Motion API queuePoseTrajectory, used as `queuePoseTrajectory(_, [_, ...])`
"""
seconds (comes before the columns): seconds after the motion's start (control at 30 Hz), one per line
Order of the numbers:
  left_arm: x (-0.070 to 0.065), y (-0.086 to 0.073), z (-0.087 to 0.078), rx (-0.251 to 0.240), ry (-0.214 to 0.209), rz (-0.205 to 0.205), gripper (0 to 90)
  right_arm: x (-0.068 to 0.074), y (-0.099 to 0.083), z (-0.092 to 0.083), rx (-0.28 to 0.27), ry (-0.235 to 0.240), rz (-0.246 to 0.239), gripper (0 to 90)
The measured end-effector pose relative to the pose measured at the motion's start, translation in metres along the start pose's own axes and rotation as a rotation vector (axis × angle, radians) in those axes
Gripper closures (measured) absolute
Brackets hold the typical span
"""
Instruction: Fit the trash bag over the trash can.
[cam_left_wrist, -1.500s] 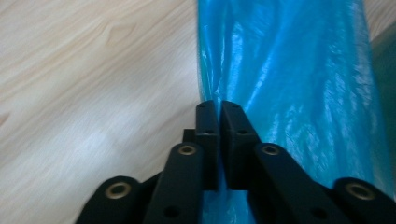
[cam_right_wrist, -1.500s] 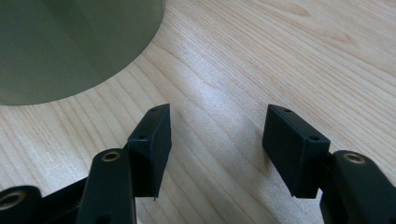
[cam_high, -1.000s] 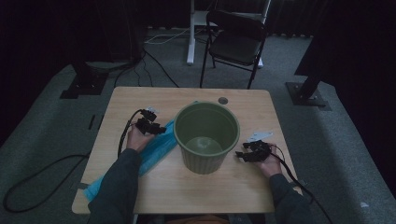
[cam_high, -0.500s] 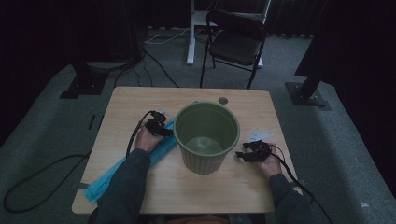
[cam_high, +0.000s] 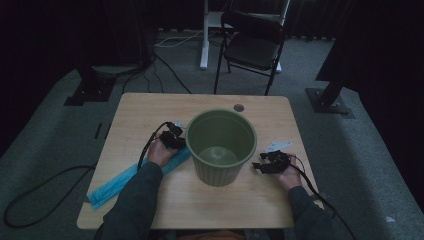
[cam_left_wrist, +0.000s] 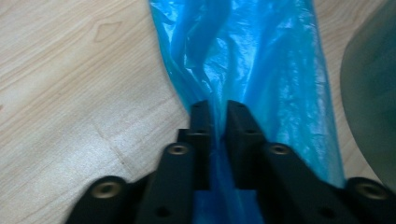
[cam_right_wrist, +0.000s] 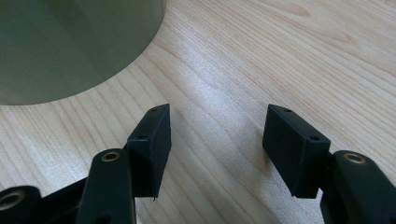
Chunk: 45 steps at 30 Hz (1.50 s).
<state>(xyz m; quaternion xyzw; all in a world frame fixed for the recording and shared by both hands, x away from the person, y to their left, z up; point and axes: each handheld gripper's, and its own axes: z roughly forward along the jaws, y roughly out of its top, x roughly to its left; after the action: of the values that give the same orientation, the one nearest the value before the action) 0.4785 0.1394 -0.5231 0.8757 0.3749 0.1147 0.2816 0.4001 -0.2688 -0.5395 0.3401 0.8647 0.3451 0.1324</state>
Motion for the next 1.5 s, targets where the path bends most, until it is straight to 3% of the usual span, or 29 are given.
queuePoseTrajectory(0.07, [0.0, 0.0, -0.001, 0.003, -0.006, 0.002, 88.8, 0.0, 0.0, 0.0, -0.001, 0.001, -0.001, 41.3])
queuePoseTrajectory(0.2, [0.007, -0.004, -0.007, -0.002, -0.025, -0.021, 89.6, 0.0, 0.0, 0.0, -0.002, 0.002, -0.002, 41.3])
queuePoseTrajectory(0.77, [0.028, -0.007, -0.099, -0.235, -0.013, -0.04, 89.6, 0.0, -0.001, 0.0, -0.005, 0.0, -0.002, 41.3])
queuePoseTrajectory(1.17, [0.03, -0.004, -0.136, -0.317, -0.003, -0.012, 89.6, 0.0, -0.001, 0.0, -0.006, 0.0, -0.002, 41.3])
queuePoseTrajectory(1.5, [0.029, -0.001, -0.159, -0.372, -0.025, 0.011, 89.6, 0.0, -0.001, 0.0, -0.006, 0.001, -0.003, 41.3])
